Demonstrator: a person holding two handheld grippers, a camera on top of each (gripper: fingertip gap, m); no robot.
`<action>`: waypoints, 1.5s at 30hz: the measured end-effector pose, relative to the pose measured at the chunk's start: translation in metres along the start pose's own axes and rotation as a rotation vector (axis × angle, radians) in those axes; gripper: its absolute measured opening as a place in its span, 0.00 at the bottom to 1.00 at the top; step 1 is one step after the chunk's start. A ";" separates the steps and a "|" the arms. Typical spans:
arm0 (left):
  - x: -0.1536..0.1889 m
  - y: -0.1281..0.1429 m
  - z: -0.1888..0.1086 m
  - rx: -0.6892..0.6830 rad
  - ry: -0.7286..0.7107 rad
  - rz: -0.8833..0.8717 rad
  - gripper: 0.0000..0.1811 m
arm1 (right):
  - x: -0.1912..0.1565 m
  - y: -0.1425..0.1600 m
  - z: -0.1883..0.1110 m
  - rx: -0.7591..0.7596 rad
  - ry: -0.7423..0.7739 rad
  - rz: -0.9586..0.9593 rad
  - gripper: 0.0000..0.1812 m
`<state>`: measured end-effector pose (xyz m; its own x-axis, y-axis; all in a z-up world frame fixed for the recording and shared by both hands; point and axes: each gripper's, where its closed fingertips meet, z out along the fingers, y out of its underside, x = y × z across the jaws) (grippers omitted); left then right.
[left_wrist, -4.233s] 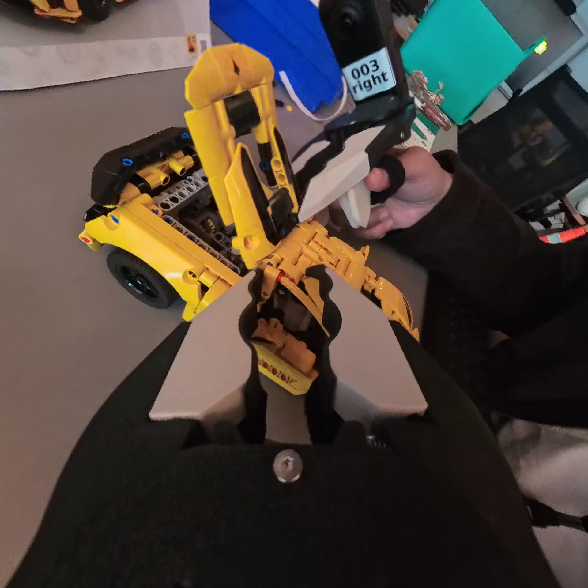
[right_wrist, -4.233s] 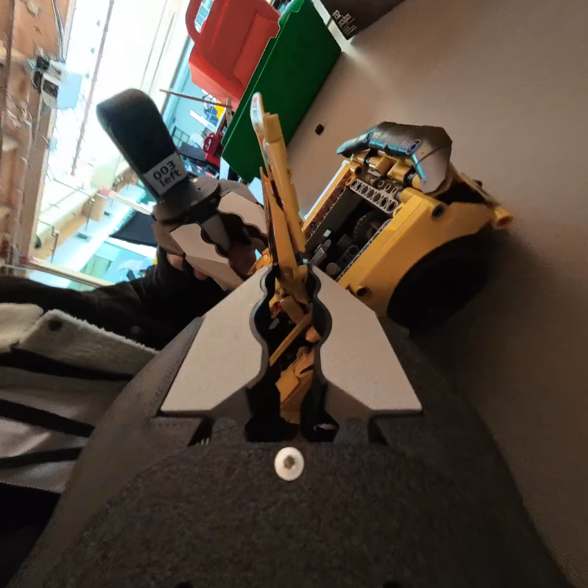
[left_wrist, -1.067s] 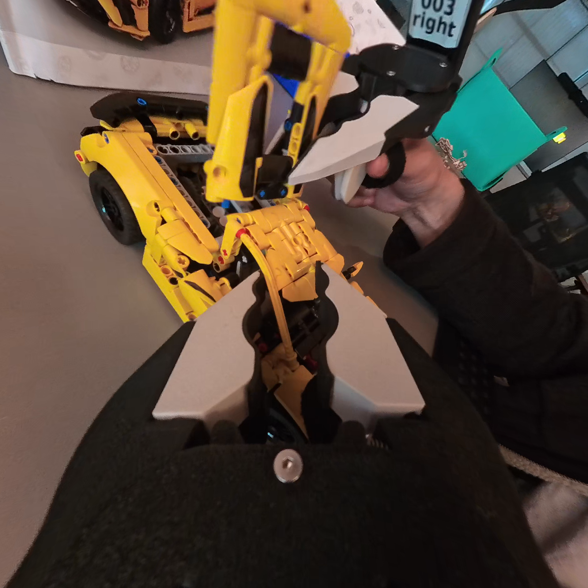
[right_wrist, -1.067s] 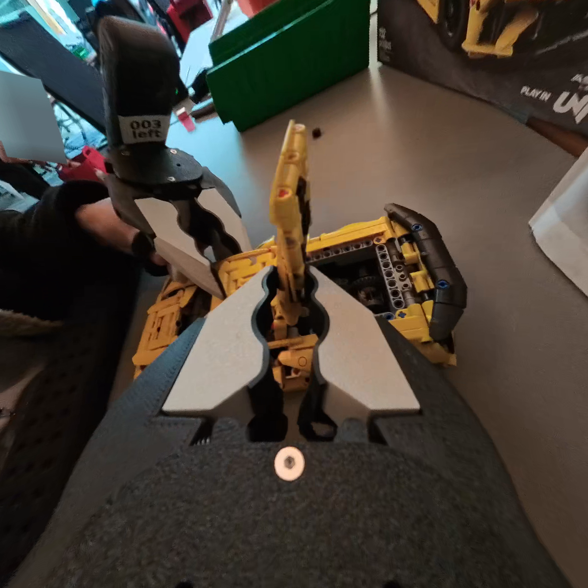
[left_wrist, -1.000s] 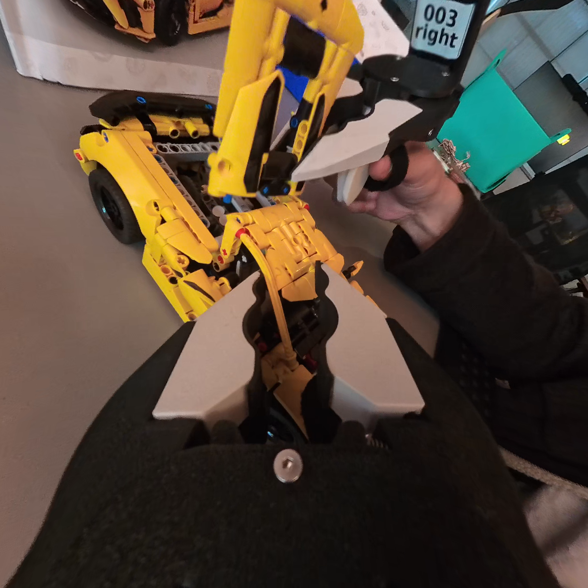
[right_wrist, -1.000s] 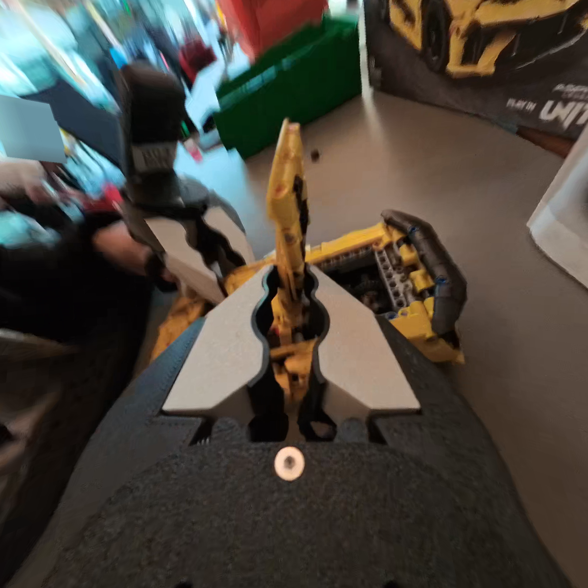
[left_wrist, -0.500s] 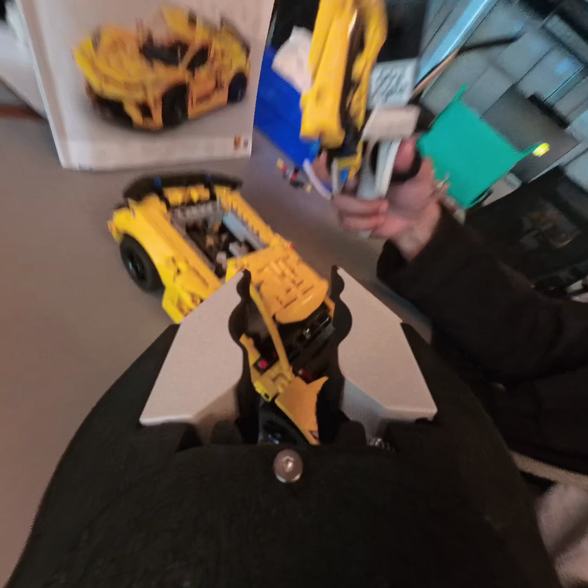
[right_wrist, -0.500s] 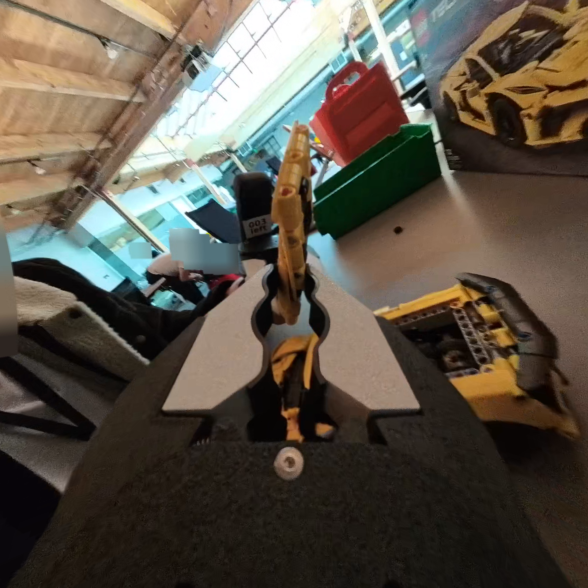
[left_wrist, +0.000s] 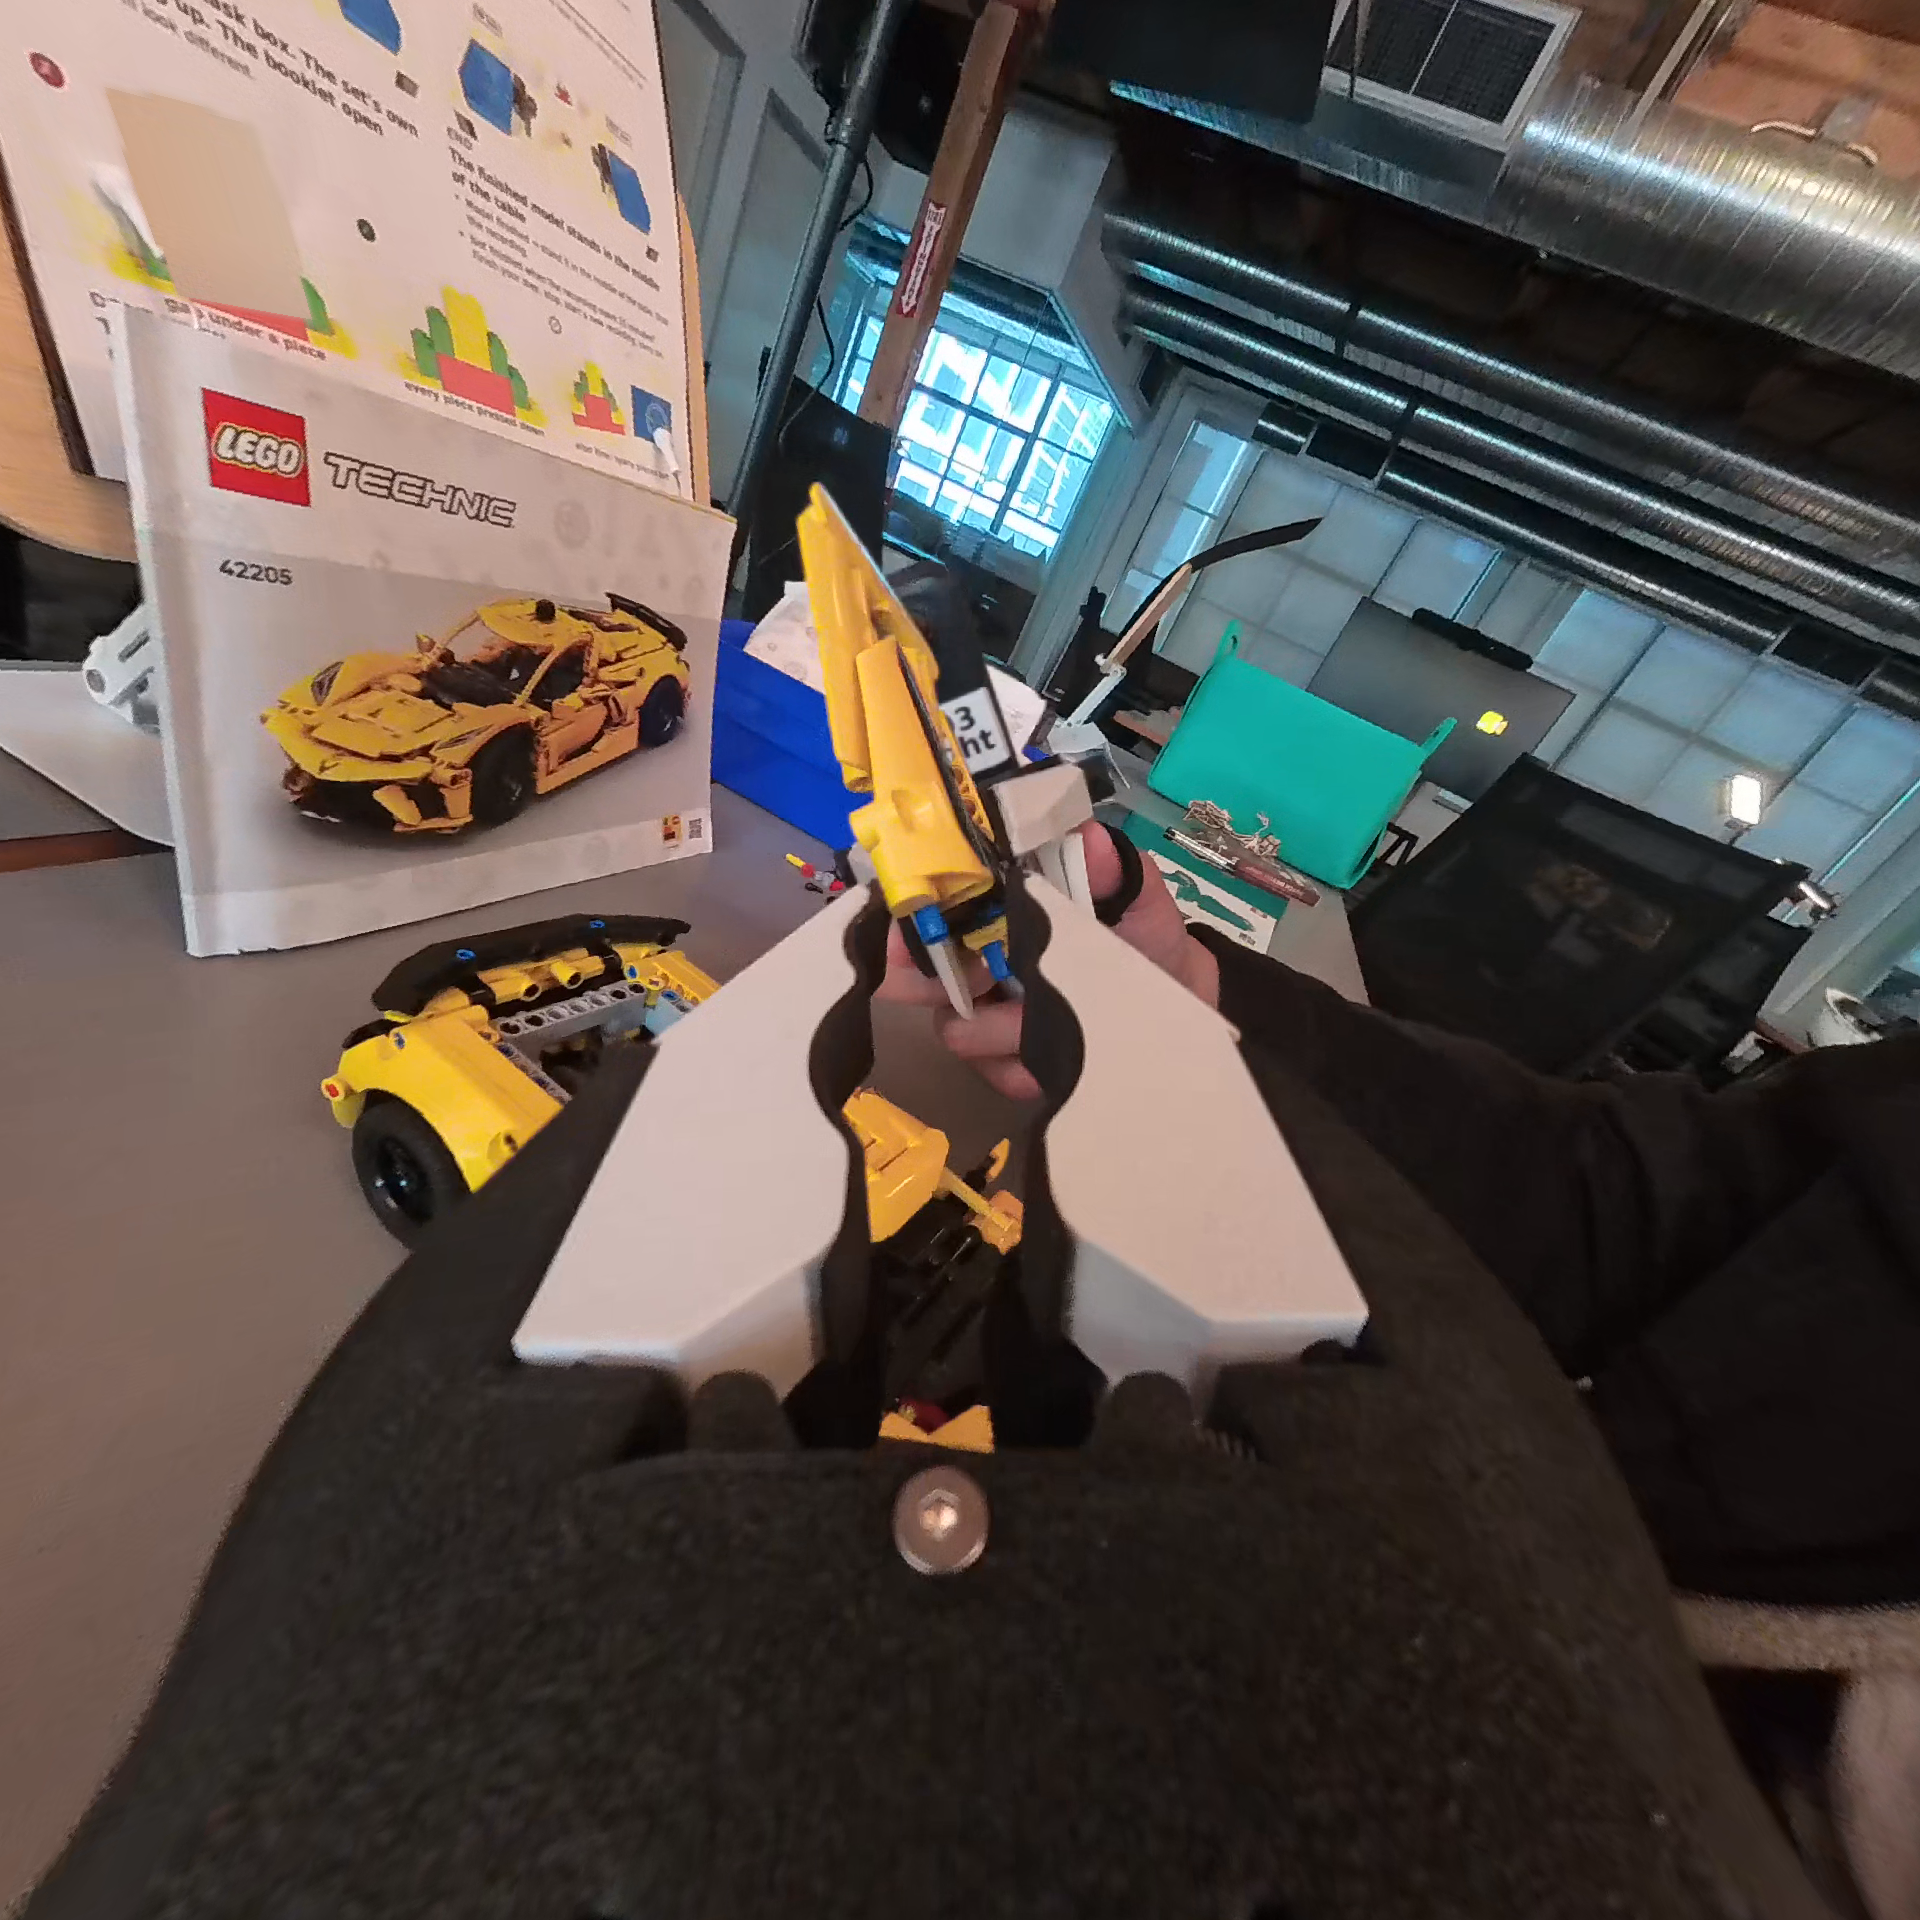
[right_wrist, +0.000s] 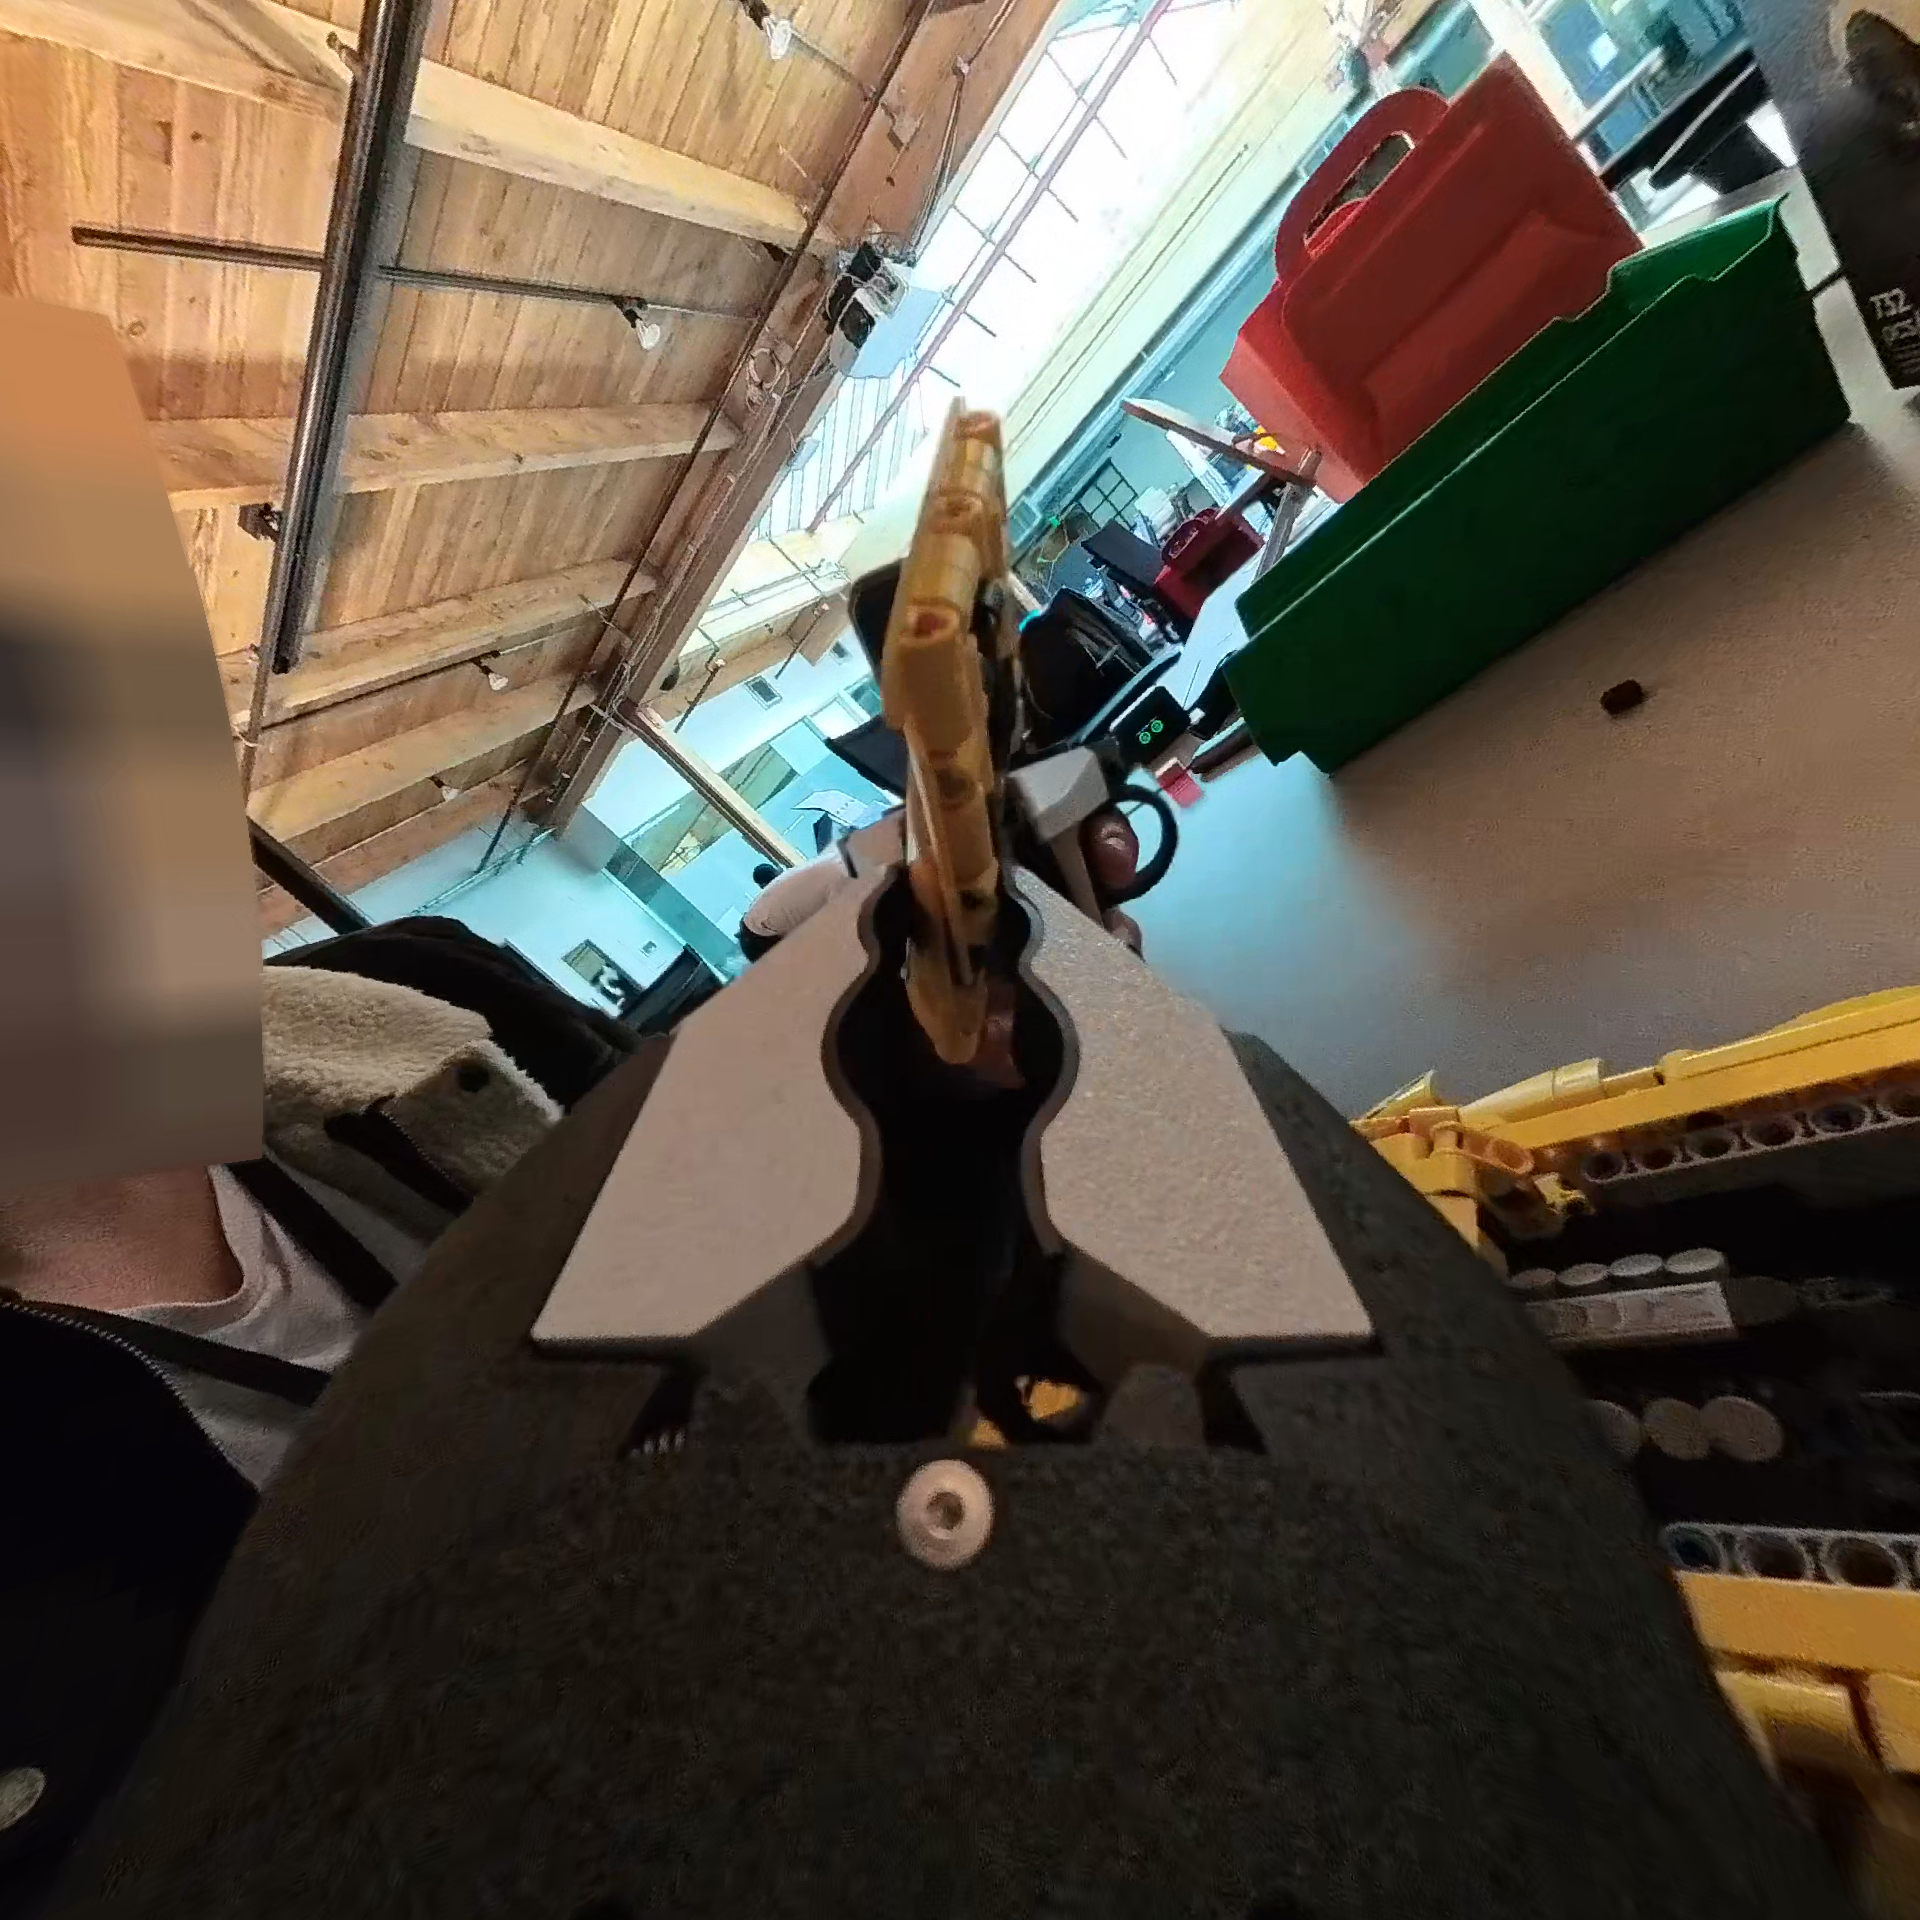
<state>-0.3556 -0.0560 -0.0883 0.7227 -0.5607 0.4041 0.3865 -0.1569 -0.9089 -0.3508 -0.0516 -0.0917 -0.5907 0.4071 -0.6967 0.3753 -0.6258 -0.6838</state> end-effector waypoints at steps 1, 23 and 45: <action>-0.002 0.000 -0.001 0.003 -0.007 -0.002 0.12 | 0.001 -0.002 0.000 0.014 0.002 0.003 0.09; 0.006 0.000 -0.017 -0.012 0.096 -0.046 0.02 | -0.004 -0.016 -0.025 0.003 0.099 -0.128 0.27; 0.029 0.018 -0.008 -0.075 0.198 0.051 0.28 | -0.030 0.015 0.009 -0.122 -0.020 -0.326 0.08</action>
<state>-0.3321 -0.0818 -0.0934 0.6111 -0.7169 0.3357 0.3034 -0.1797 -0.9358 -0.3340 -0.0792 -0.0796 -0.7070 0.5585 -0.4339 0.2465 -0.3804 -0.8913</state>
